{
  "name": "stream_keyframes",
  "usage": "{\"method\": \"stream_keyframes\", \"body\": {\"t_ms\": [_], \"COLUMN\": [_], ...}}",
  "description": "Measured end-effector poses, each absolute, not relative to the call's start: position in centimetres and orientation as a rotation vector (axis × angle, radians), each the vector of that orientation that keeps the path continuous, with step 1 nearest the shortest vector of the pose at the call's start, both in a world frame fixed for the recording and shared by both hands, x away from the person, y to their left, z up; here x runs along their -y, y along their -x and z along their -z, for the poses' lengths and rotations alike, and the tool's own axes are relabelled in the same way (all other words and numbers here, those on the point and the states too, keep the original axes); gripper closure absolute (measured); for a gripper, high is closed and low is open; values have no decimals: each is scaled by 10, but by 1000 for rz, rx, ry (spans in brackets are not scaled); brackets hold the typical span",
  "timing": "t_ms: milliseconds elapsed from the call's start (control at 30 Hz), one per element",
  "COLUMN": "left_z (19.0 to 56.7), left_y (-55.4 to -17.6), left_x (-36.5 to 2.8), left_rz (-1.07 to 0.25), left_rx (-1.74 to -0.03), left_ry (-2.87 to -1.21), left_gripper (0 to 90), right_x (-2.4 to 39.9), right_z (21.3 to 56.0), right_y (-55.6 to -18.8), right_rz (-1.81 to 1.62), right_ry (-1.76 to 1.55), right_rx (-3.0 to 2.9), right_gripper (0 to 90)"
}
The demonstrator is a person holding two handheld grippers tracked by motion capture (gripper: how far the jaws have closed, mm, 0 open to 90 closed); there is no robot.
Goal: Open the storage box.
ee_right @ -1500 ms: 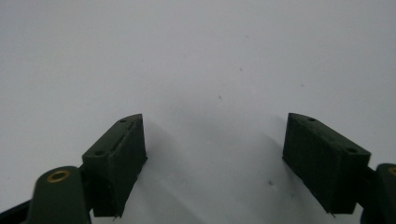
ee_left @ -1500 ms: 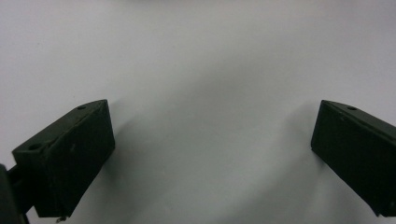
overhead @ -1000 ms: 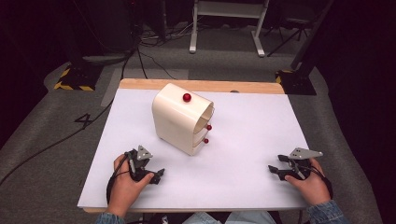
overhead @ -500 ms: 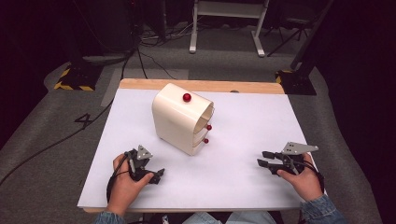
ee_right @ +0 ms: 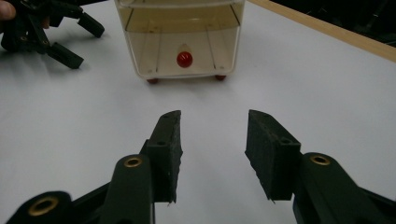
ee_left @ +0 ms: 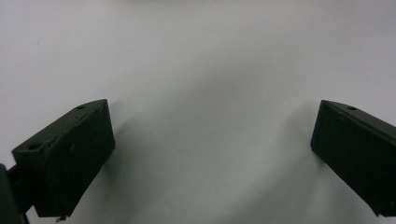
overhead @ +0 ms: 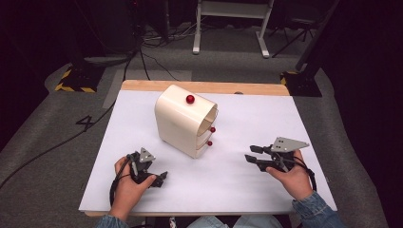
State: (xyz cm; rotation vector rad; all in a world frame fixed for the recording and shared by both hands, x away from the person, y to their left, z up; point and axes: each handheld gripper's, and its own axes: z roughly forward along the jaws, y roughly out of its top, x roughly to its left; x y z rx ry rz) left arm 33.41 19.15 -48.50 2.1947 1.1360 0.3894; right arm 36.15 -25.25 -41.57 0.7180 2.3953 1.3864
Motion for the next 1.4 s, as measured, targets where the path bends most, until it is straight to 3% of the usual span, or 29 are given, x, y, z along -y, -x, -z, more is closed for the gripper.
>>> {"method": "stream_keyframes", "body": {"t_ms": [667,933,1400], "left_z": [485,485,485], "left_y": [-333,-334,-334], "left_x": [-192,-192,-192], "left_rz": [-396,-392,-391], "left_rx": [-1130,-1134,-1133], "left_ry": [-2195,-2198,-2196], "left_gripper": [0,0,0], "right_x": [196,184,159], "right_z": [438,448,463], "right_y": [-409,-414,-416], "right_rz": [-1522,-1529,-1509], "right_ry": [-696,-671,-599], "right_rx": [-2381,-2364,-2421], "right_gripper": [582,555,592]}}
